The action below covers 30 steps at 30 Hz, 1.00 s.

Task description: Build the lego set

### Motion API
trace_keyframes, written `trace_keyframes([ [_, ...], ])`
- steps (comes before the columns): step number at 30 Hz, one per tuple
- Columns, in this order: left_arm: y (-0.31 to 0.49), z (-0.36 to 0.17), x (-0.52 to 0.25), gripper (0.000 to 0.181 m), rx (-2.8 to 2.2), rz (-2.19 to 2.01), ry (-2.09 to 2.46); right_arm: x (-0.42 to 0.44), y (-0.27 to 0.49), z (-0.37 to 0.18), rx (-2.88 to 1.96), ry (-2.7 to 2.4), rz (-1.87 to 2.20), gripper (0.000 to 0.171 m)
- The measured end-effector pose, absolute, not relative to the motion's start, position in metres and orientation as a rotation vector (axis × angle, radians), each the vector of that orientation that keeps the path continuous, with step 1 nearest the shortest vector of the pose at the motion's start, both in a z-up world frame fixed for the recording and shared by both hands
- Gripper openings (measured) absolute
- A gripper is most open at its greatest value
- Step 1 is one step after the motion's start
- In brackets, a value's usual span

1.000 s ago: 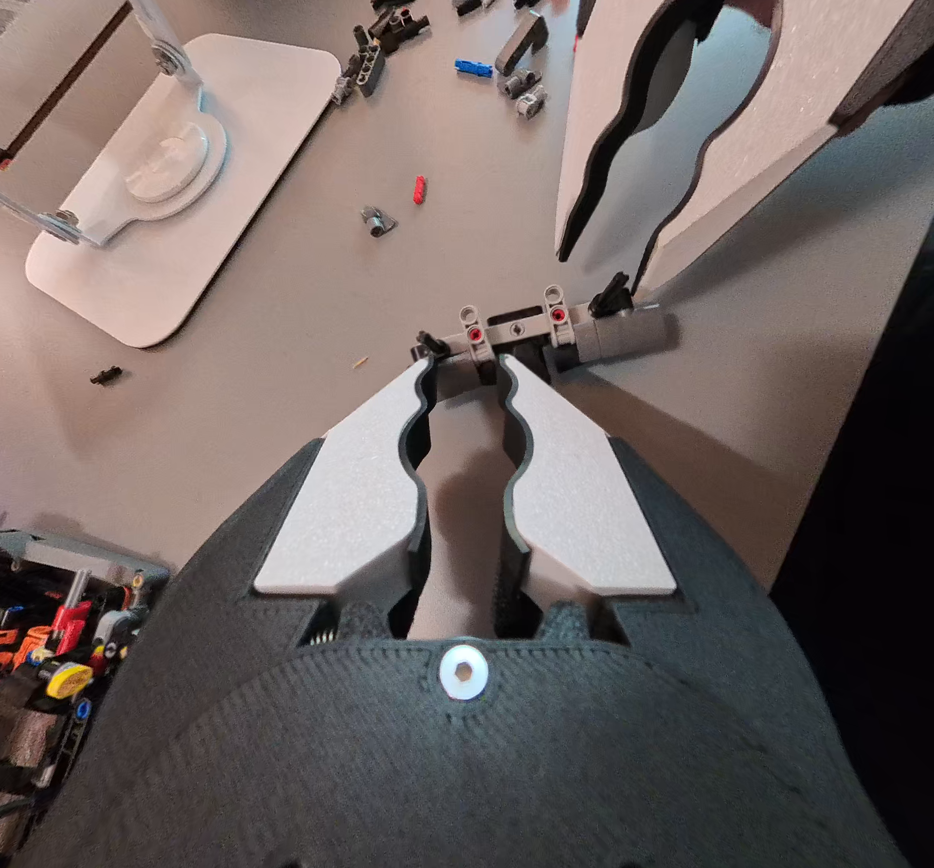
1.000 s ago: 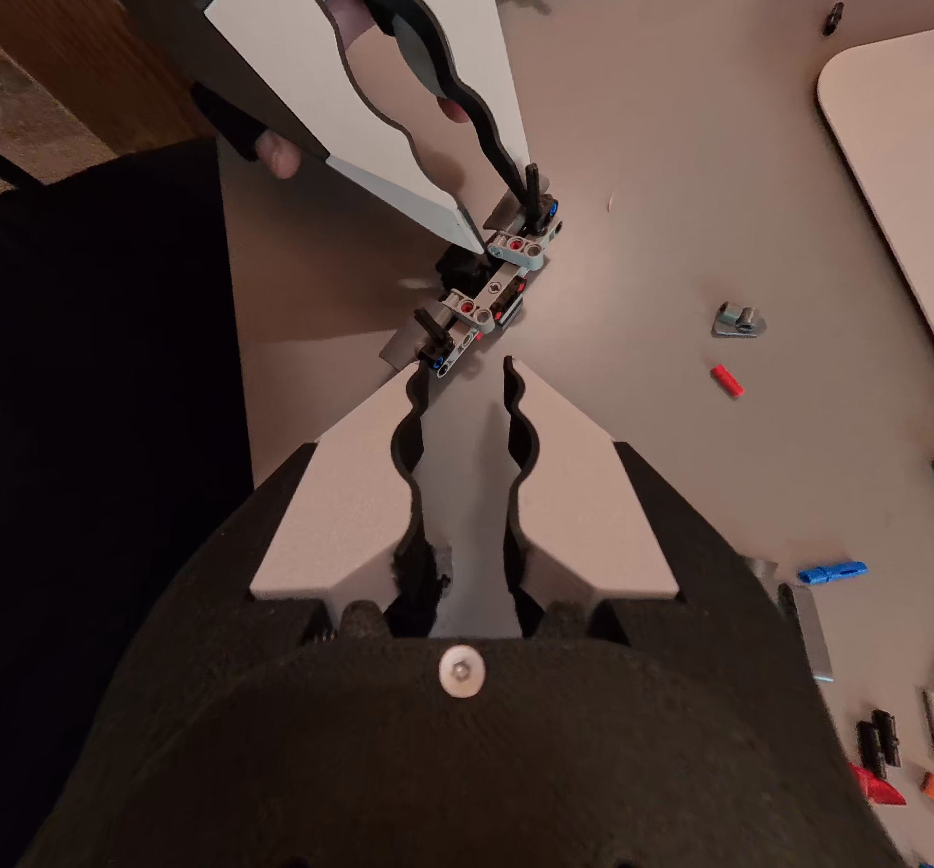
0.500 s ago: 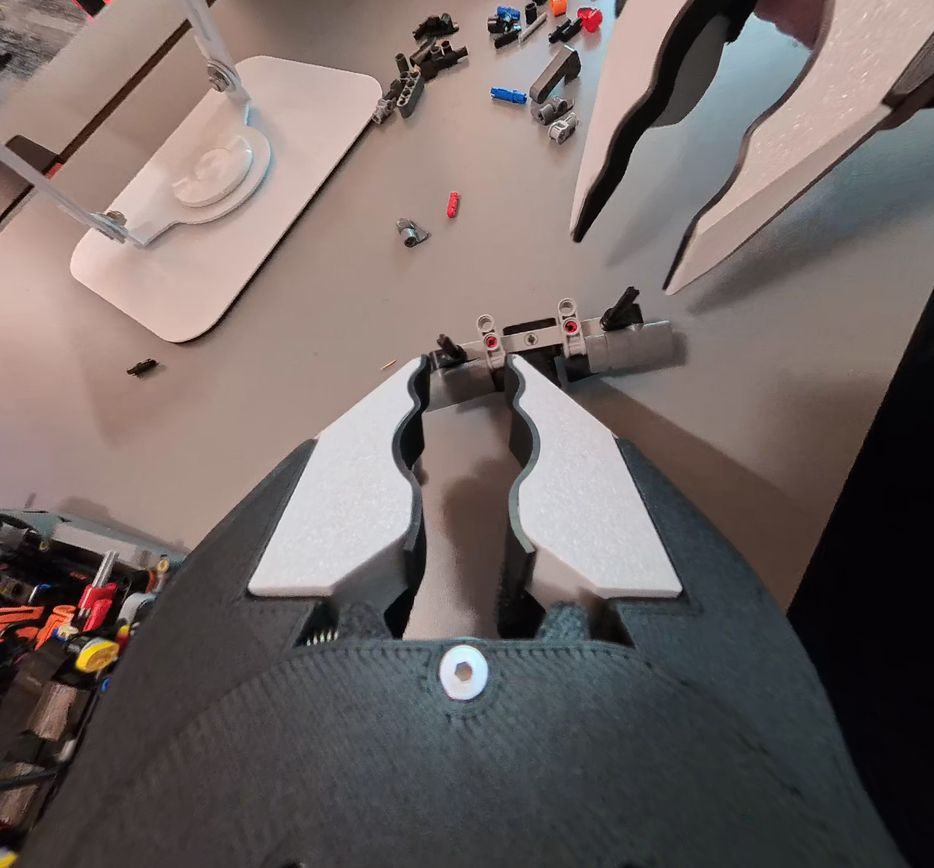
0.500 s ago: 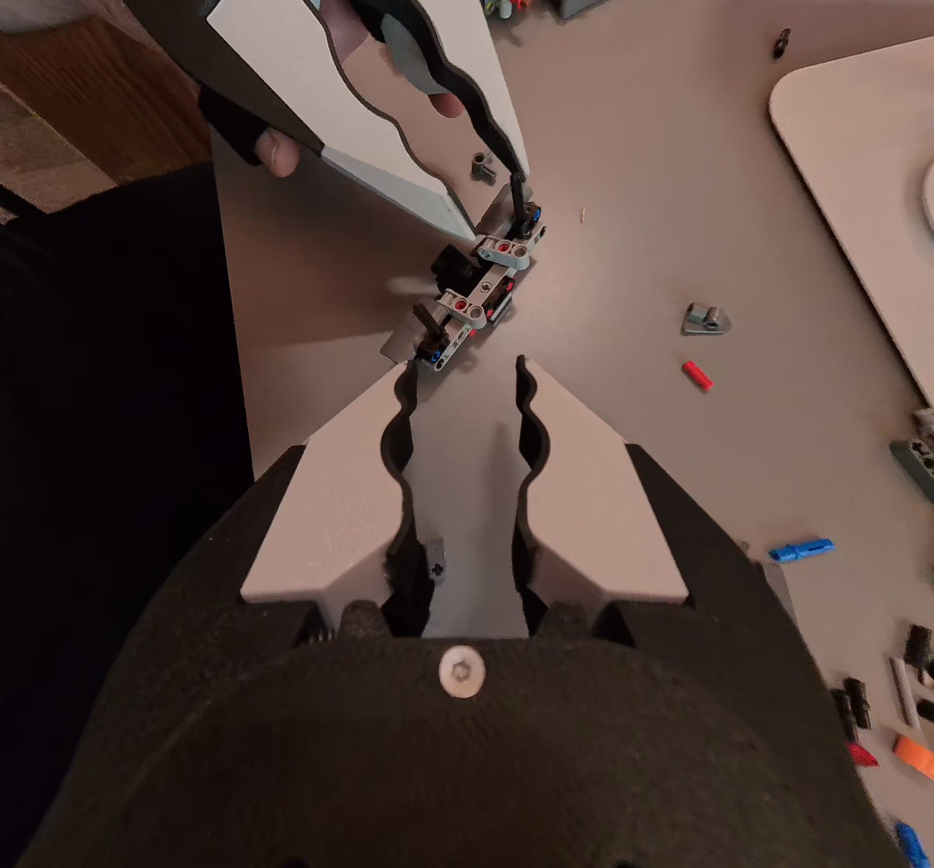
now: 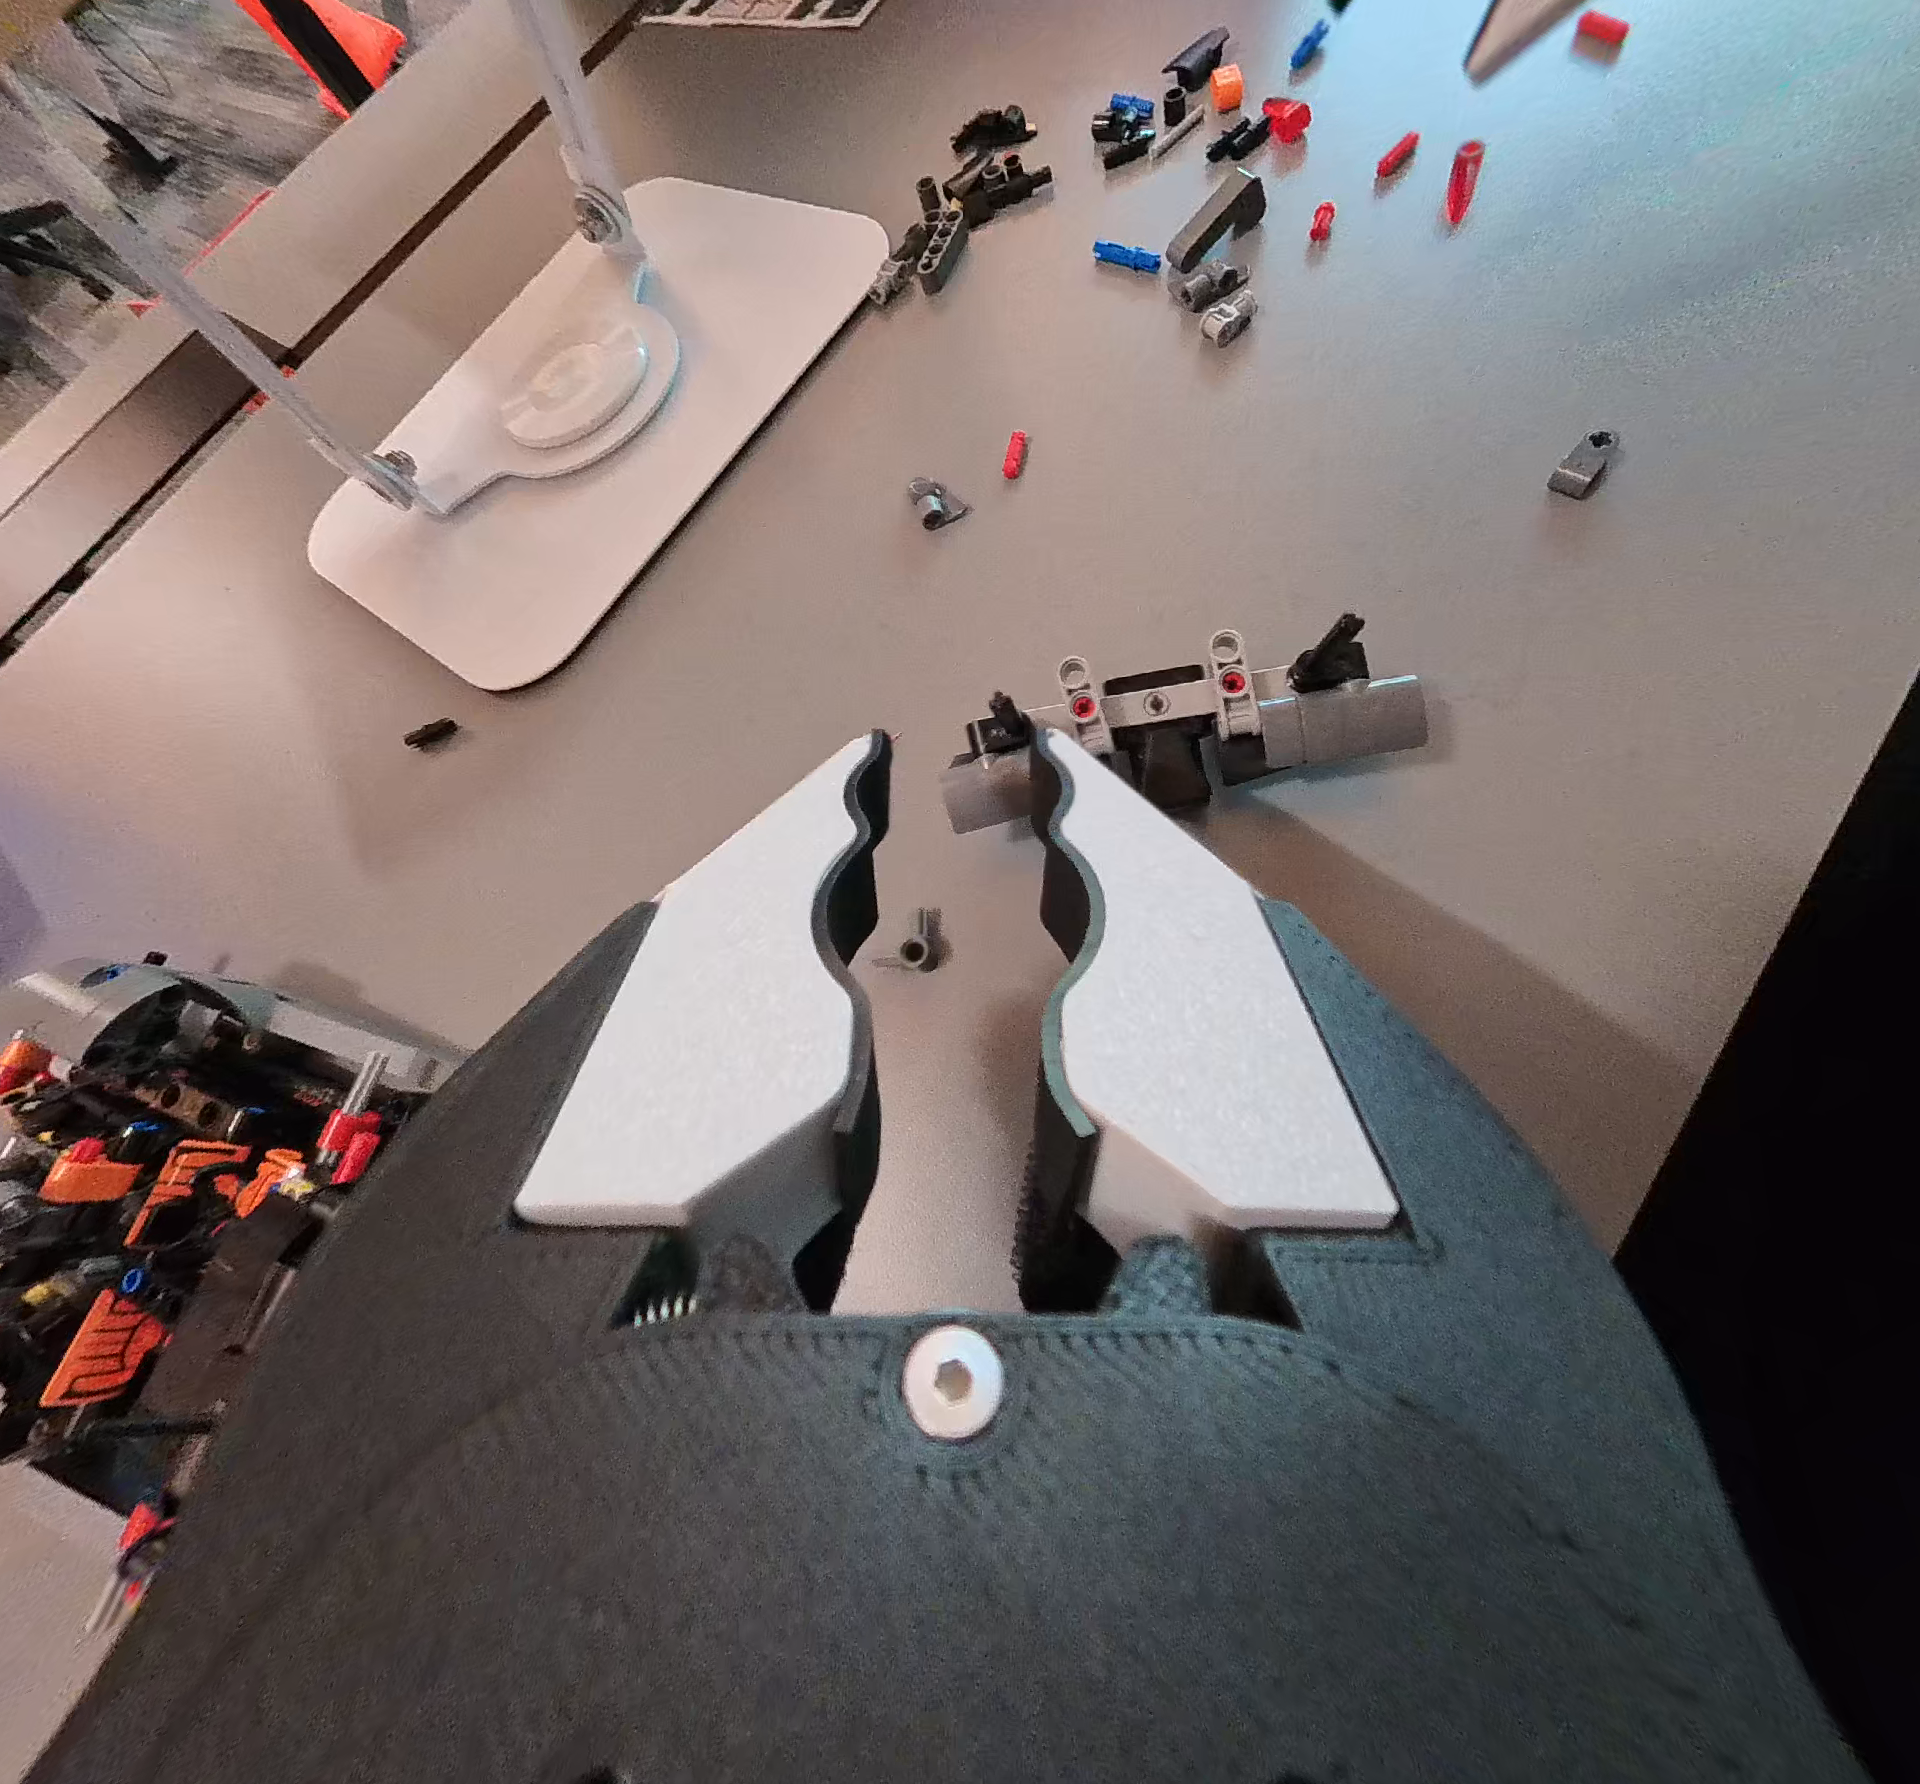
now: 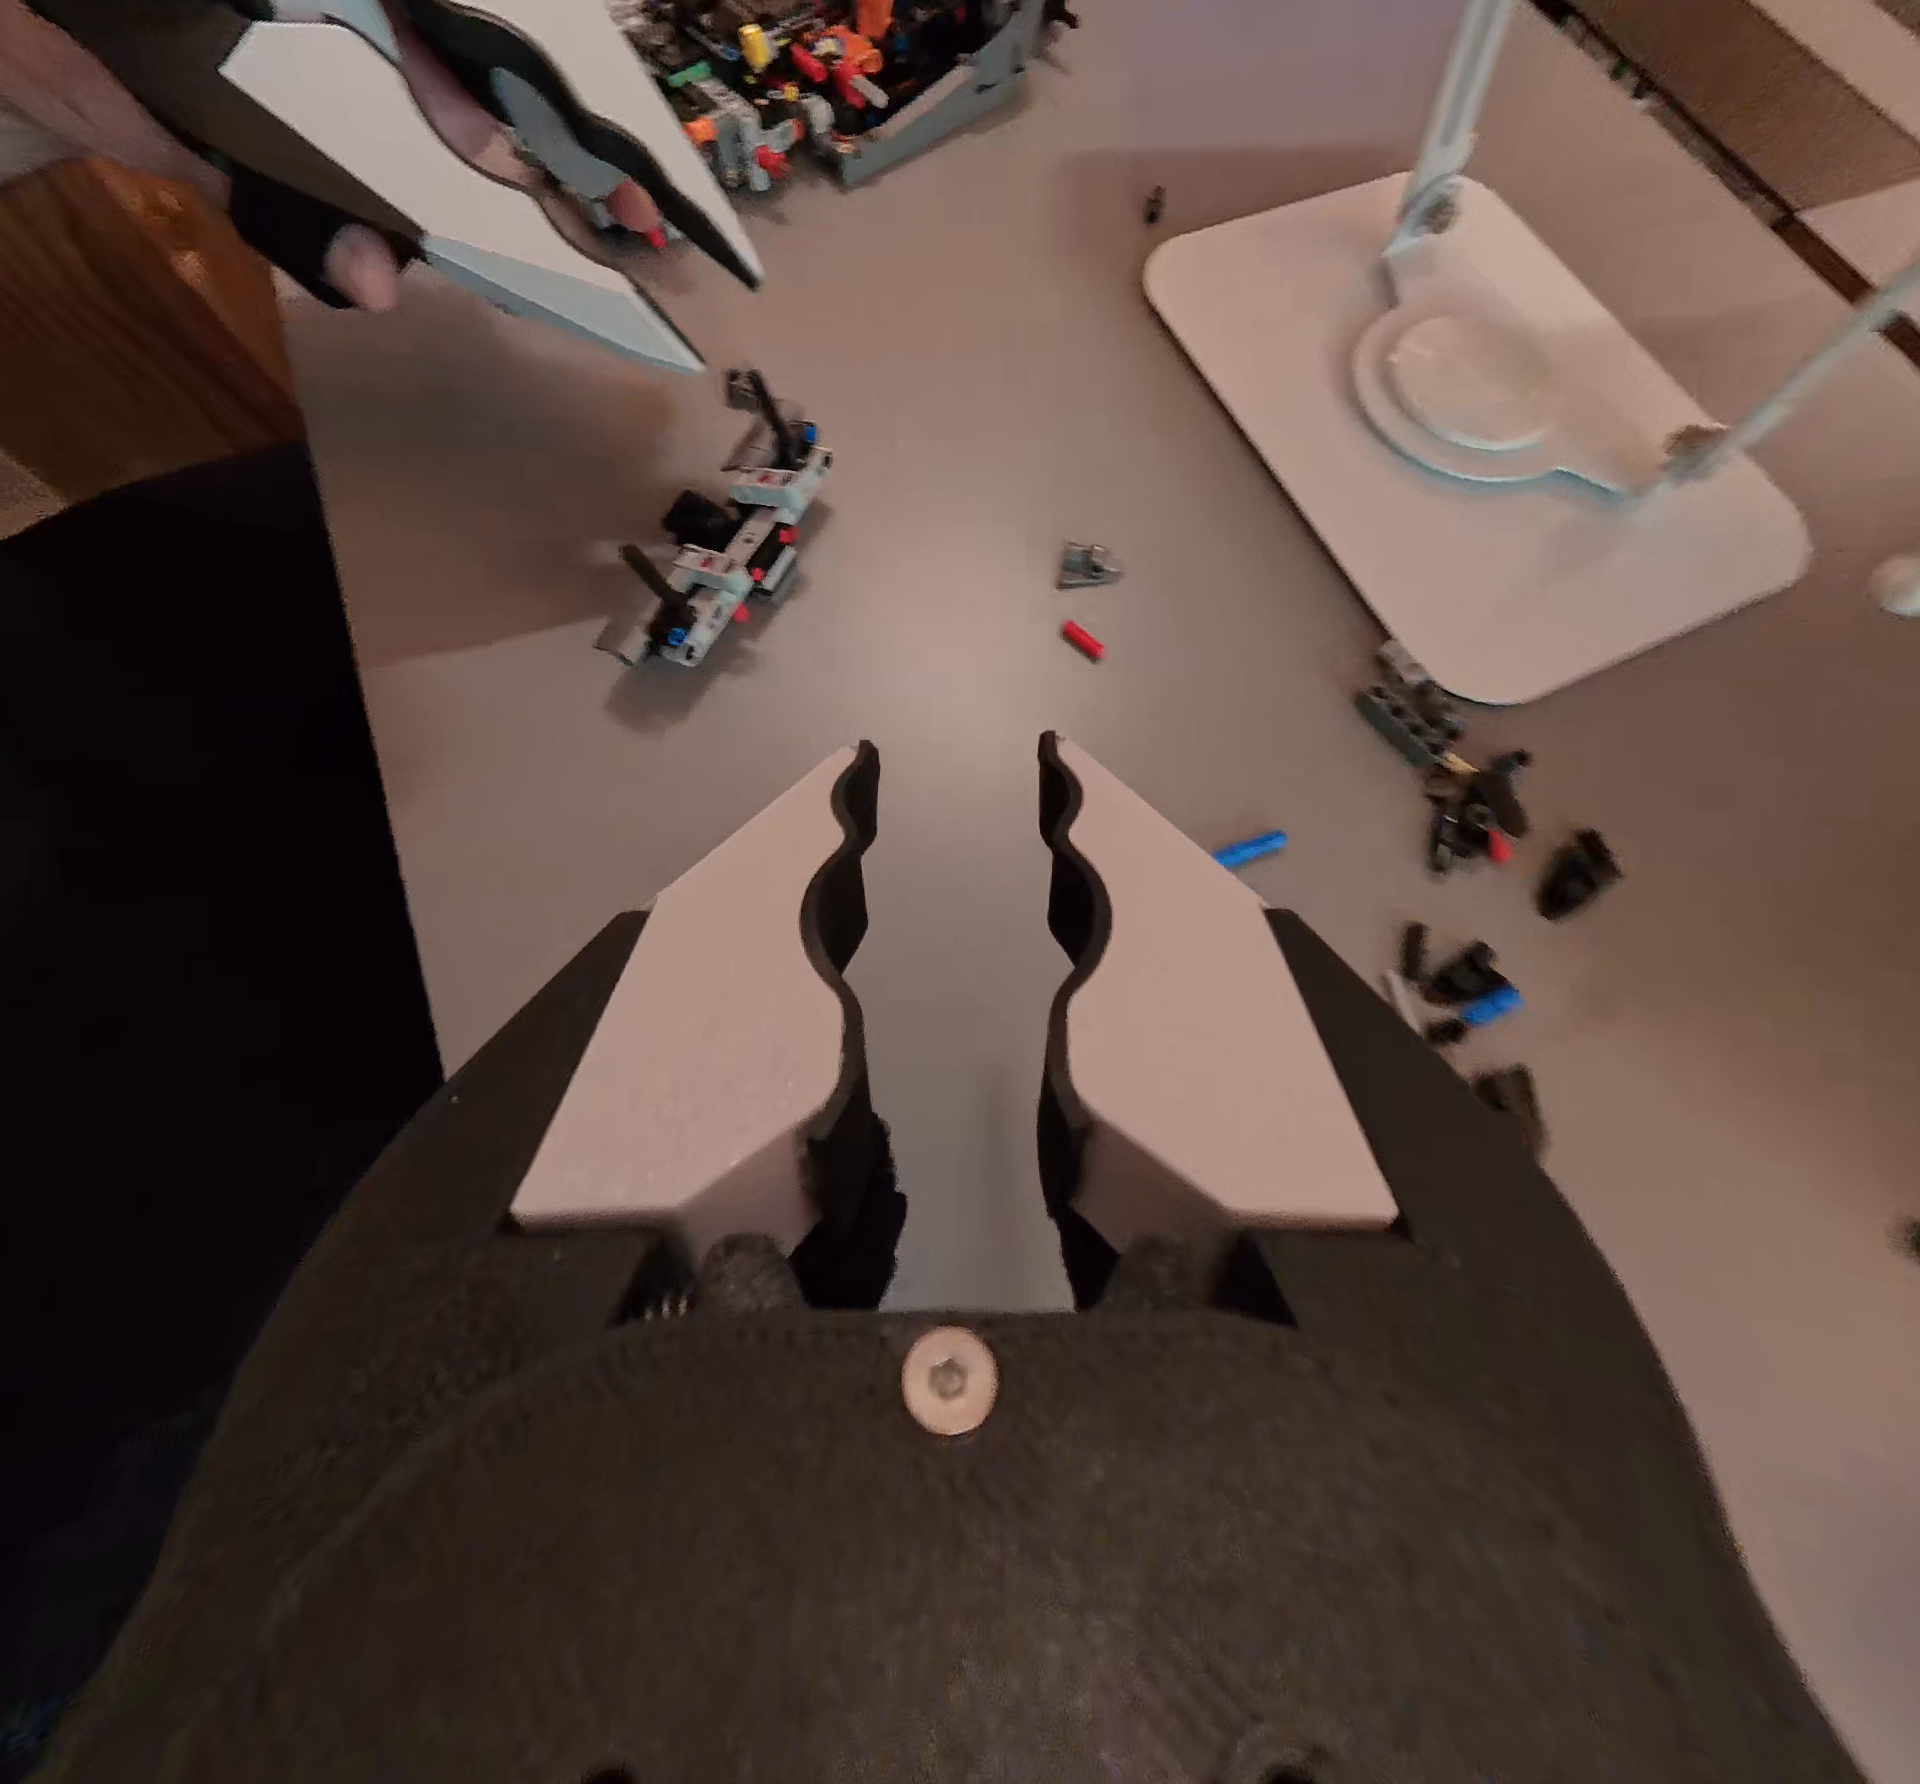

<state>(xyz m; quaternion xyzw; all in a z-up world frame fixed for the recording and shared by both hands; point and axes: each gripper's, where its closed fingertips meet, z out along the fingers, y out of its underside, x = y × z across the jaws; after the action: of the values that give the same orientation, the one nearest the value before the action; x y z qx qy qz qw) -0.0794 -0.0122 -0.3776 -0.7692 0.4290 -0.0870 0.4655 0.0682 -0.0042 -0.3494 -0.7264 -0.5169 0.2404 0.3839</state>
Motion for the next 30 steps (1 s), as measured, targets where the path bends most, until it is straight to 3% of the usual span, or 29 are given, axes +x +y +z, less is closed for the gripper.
trace_keyframes([
  [1,-0.012,-0.376,-0.080,0.024,-1.886,-0.212,1.050,0.077,0.002,-0.347,-1.857,-1.301,0.591,0.028],
  [7,-0.014,-0.374,-0.082,0.022,-1.876,-0.200,1.038,0.124,0.041,-0.340,-1.892,-1.229,0.464,0.013],
  [13,-0.012,-0.376,-0.084,0.021,-1.882,-0.198,1.032,0.144,0.082,-0.357,-1.966,-1.220,0.386,0.023],
  [22,-0.008,-0.378,-0.090,0.020,-1.894,-0.188,1.021,0.137,0.123,-0.401,-2.048,-1.370,0.360,0.018],
  [30,-0.007,-0.379,-0.097,0.019,-1.898,-0.192,1.000,0.175,0.112,-0.402,-2.118,-1.441,0.384,0.016],
])
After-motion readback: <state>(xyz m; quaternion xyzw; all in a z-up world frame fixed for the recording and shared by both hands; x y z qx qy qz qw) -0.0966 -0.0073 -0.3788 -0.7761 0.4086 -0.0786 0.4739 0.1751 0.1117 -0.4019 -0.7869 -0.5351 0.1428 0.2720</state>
